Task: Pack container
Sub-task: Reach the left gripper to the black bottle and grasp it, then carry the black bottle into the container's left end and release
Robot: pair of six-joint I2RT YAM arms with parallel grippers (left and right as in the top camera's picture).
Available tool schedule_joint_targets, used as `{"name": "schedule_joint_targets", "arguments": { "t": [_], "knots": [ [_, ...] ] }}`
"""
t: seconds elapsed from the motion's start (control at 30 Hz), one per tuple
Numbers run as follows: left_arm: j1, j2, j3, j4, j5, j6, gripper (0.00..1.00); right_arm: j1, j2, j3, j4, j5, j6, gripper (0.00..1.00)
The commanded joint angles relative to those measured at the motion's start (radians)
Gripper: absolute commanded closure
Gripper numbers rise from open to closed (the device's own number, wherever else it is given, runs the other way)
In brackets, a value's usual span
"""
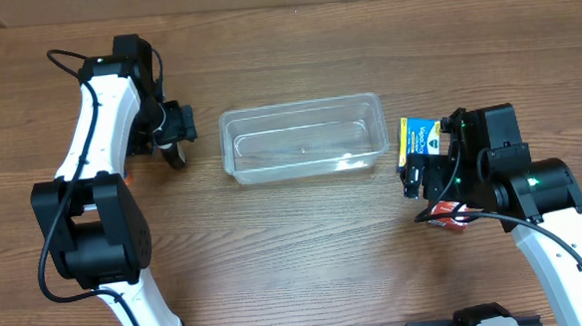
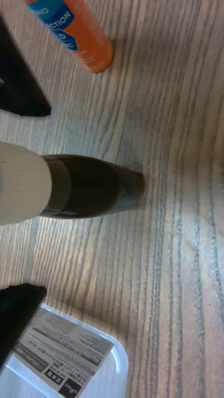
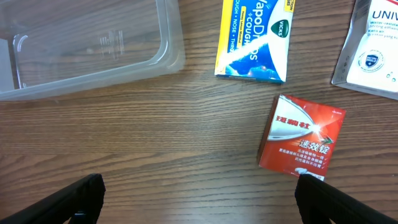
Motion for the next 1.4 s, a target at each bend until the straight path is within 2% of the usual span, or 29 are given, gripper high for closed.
{"name": "schedule_joint_targets", "arguments": {
  "t": [0.0,0.03,0.1,0.23,0.43,0.53,0.7,0.87,1.03,1.37],
  "knots": [
    [0.005,0.011,0.029,0.002,-0.004,-0.011,0.3,-0.006,-0.003,0.031,0.002,0.01,0.007,0.0],
    [0.005,0.011,0.029,0.0,-0.004,-0.011,0.41,-0.006,-0.003,0.031,0.0,0.01,0.007,0.0],
    [0.005,0.011,0.029,-0.005,-0.004,-0.011,0.58,-0.006,-0.003,0.031,0.0,0.01,0.007,0.0],
    [0.005,0.011,0.029,-0.023,-0.004,-0.011,0.8,-0.006,-0.003,0.031,0.0,0.01,0.007,0.0],
    [0.002,0.002,0.077,-0.082,-0.003,-0.012,0.95,-0.006,-0.003,0.031,0.001,0.01,0.007,0.0],
    [-0.02,-0.025,0.173,-0.164,-0.003,-0.012,0.96,-0.006,-0.003,0.031,0.001,0.01,0.007,0.0],
    [-0.146,-0.172,0.346,-0.248,-0.002,-0.035,0.96,-0.006,-0.003,0.031,0.002,0.01,0.007,0.0],
    [-0.332,-0.257,0.364,-0.244,-0.007,-0.054,0.96,-0.006,-0.003,0.031,0.007,0.01,0.007,0.0],
    [-0.433,-0.196,0.337,-0.245,-0.027,-0.106,0.96,-0.006,-0.003,0.031,0.005,0.01,0.007,0.0],
    [-0.431,0.028,0.333,-0.248,-0.031,-0.117,0.96,-0.006,-0.003,0.031,0.005,0.01,0.007,0.0]
  ]
}}
